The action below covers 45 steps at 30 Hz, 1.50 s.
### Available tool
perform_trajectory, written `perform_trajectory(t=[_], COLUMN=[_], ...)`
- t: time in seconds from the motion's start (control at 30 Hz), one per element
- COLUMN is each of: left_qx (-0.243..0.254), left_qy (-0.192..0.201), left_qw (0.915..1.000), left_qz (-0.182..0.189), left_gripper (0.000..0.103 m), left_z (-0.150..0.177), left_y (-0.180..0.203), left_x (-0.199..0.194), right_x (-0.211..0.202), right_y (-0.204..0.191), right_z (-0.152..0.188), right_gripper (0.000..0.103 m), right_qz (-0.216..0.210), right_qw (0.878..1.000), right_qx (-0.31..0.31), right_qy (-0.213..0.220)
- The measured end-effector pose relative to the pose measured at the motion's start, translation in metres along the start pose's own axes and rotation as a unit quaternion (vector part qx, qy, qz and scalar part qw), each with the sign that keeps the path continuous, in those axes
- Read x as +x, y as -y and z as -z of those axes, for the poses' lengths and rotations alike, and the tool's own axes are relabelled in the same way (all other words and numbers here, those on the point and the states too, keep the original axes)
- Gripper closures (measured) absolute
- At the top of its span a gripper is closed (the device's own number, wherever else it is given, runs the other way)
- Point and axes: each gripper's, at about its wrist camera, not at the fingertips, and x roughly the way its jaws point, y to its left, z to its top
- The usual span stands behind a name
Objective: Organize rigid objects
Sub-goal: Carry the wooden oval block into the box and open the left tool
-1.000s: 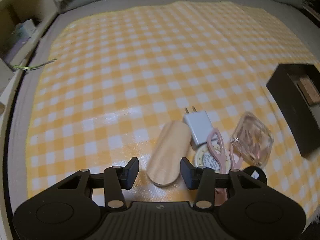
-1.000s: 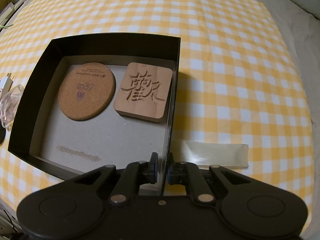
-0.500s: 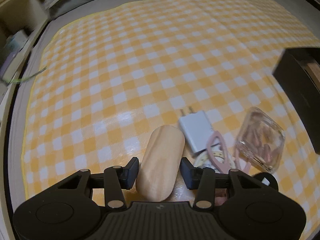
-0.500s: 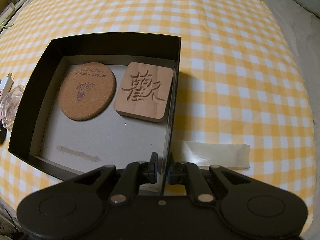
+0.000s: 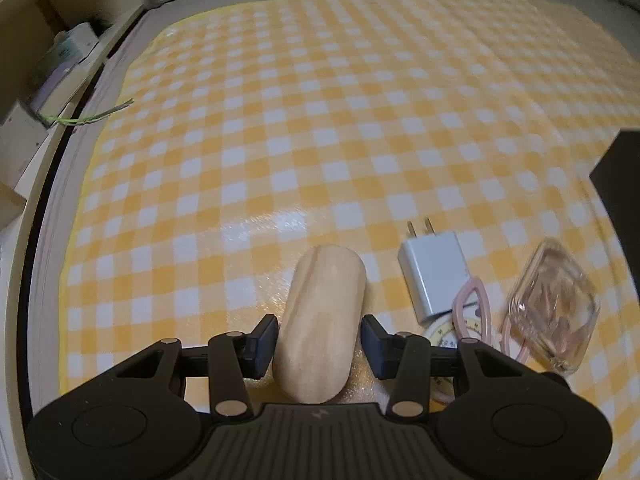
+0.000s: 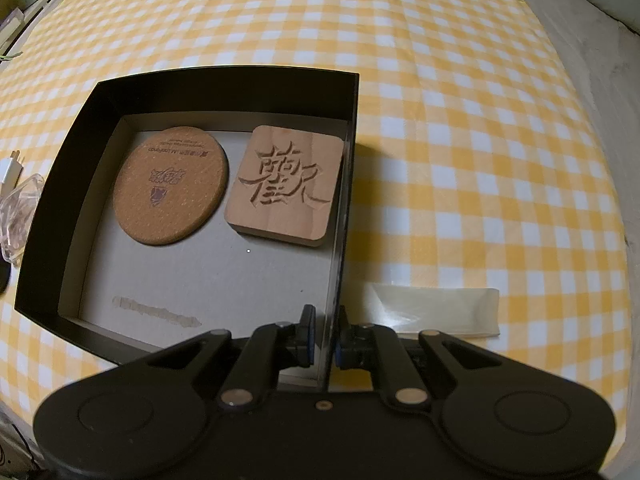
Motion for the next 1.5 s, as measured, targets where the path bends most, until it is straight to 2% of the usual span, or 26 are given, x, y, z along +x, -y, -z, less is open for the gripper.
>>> perform_trajectory(t=[0.13,0.2,0.37,0.5,0.7,0.9,1.03,1.17,1.4,1.5], left_qx=[0.012,-0.001,-0.064,-0.087,-0.083,-0.064,-0.048,-0.03,-0.004,-0.026], left_qy=[-0.011,-0.008,0.035,0.069,0.104,0.122,0.121,0.107,0.066,0.052], left_qw=[0.9998,1.0,0.997,0.9921,0.9834,0.9727,0.9652,0.9616,0.9627,0.9625], left_qz=[-0.008,-0.005,0.026,0.059,0.123,0.187,0.227,0.251,0.262,0.265], left_gripper=[0.059,0.06,0.061,0.061,0.061,0.061,0.061,0.061,0.061,0.061], left_z=[-0.004,-0.006,-0.013,-0.021,-0.037,-0.054,-0.061,-0.064,-0.068,-0.067], left_y=[0.008,0.005,-0.009,-0.005,0.033,0.094,0.139,0.183,0.236,0.239], left_x=[0.004,0.002,-0.021,-0.042,-0.066,-0.088,-0.097,-0.099,-0.083,-0.073], right_x=[-0.001,-0.001,0.0,-0.001,-0.001,-0.001,-0.001,-0.002,-0.002,-0.002], right_y=[-0.001,-0.001,0.001,0.001,0.001,-0.001,-0.001,0.004,0.002,0.003], right_z=[0.0,0.0,-0.001,0.0,-0.001,0.0,0.0,0.0,0.001,0.0], right_gripper=[0.094,0.095,0.096,0.096,0.096,0.096,0.096,0.096,0.096,0.097], right_qz=[0.0,0.0,0.0,0.001,0.0,0.001,-0.001,-0.002,-0.003,-0.006], right_qw=[1.0,1.0,1.0,1.0,1.0,1.0,1.0,1.0,1.0,1.0], right_qx=[0.0,0.001,0.002,0.001,0.001,0.002,0.003,0.004,0.005,0.006], right_qy=[0.0,0.0,0.0,0.0,0.0,0.0,0.0,0.001,0.002,0.002])
